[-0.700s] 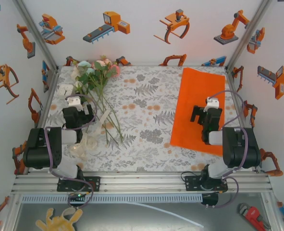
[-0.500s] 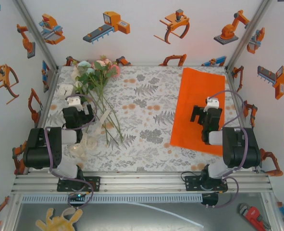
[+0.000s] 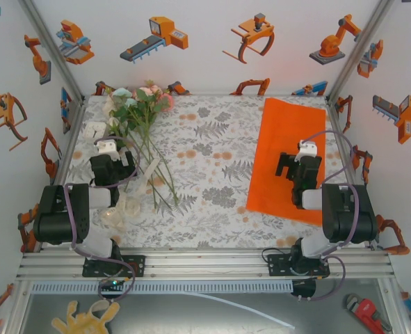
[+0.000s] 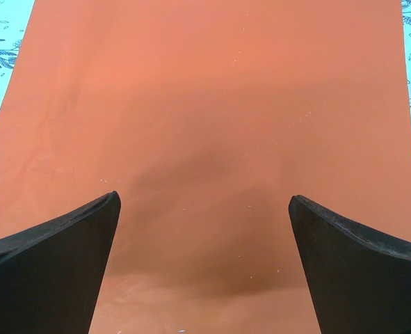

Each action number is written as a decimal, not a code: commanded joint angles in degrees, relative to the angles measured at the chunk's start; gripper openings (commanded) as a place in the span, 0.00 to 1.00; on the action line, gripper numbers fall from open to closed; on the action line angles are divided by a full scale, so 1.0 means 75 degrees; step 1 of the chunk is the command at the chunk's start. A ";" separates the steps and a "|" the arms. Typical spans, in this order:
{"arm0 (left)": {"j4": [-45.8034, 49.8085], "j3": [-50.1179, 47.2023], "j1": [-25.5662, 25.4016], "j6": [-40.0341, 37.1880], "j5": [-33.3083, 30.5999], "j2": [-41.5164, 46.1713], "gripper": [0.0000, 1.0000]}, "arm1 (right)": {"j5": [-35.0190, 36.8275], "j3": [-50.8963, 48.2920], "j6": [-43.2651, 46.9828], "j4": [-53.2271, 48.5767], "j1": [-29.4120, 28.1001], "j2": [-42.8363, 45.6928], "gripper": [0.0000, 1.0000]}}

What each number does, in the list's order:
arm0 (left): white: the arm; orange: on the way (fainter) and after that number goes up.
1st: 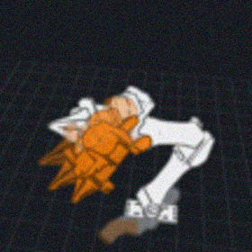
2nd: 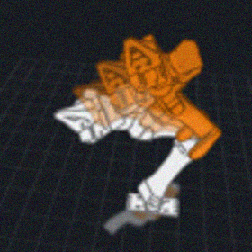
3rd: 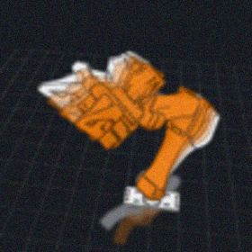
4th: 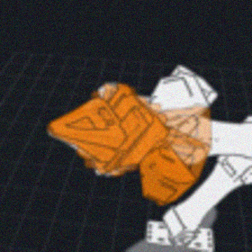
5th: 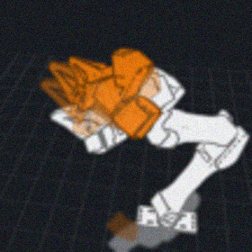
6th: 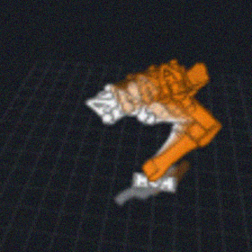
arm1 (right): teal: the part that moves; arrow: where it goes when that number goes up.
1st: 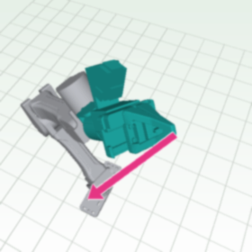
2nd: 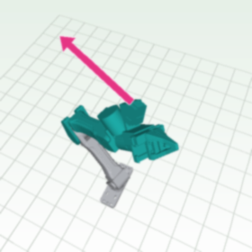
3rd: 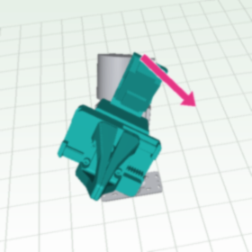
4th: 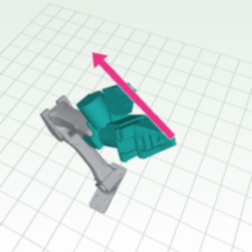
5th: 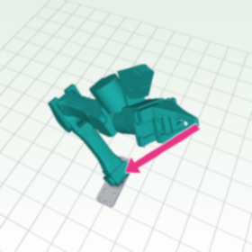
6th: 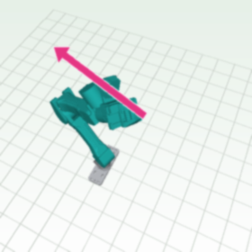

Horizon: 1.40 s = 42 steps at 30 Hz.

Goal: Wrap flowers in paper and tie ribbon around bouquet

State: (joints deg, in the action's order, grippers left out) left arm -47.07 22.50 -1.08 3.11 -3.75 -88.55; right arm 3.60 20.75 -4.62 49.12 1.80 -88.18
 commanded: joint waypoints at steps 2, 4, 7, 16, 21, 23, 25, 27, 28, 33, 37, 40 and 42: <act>0.0024 0.0170 0.0027 -0.0115 0.0101 0.0041 0.97 | -0.0055 0.0187 0.0070 0.0106 0.0041 -0.0037 0.99; 0.0030 0.0176 0.0034 -0.0120 0.0101 0.0035 0.97 | -0.0055 0.0186 0.0069 0.0106 0.0041 -0.0037 0.99; 0.0034 0.0176 0.0022 -0.0121 0.0102 0.0035 0.97 | -0.0047 0.0181 0.0070 0.0115 0.0037 -0.0038 0.99; 0.0019 0.0165 0.0024 -0.0122 0.0101 0.0045 0.97 | 0.0127 0.0198 -0.0040 0.0018 0.0035 0.0139 0.99; -0.0072 0.0068 -0.0037 -0.0115 -0.0135 0.0259 0.97 | 0.1177 0.0622 -0.0561 -0.2234 0.0038 0.1875 0.99; 0.0288 -0.0049 -0.0152 -0.0136 -0.0513 0.0887 0.97 | 0.1933 0.1222 -0.1934 -0.4195 0.0041 0.2848 0.99; 0.0872 -0.0122 -0.0419 -0.0253 -0.0999 0.1803 0.98 | 0.1299 0.2126 -0.2503 -0.6262 0.0032 0.3485 0.99; 0.2095 0.0110 -0.0711 0.0006 -0.1414 0.2910 0.98 | 0.0412 0.3047 -0.2836 -0.7809 0.0026 0.3542 0.96; 0.2870 0.0338 -0.0814 0.0410 -0.1471 0.3447 0.98 | 0.0083 0.3513 -0.2964 -0.8478 0.0023 0.3426 0.96; 0.4978 0.1607 -0.1495 0.3175 0.0130 0.5239 0.99 | -0.0409 0.5803 -0.3153 -1.1125 0.0083 0.2035 0.97; 0.5958 0.2762 -0.3118 0.3092 0.1288 0.5097 0.99 | 0.0229 0.6548 -0.3182 -1.1815 0.0361 0.1127 0.99; 0.6838 0.3556 -0.4753 0.2347 0.1321 0.4723 0.97 | -0.0448 0.6434 -0.3575 -1.2033 0.1379 0.0618 0.99; 0.7069 0.3734 -0.5499 0.2108 0.1134 0.4546 0.97 | -0.0697 0.5961 -0.3891 -1.1911 0.2003 0.0565 0.99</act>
State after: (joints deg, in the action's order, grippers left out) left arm -4.12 48.12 -35.64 21.74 2.00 -52.84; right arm 1.13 68.20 -28.82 -33.82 10.07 -83.59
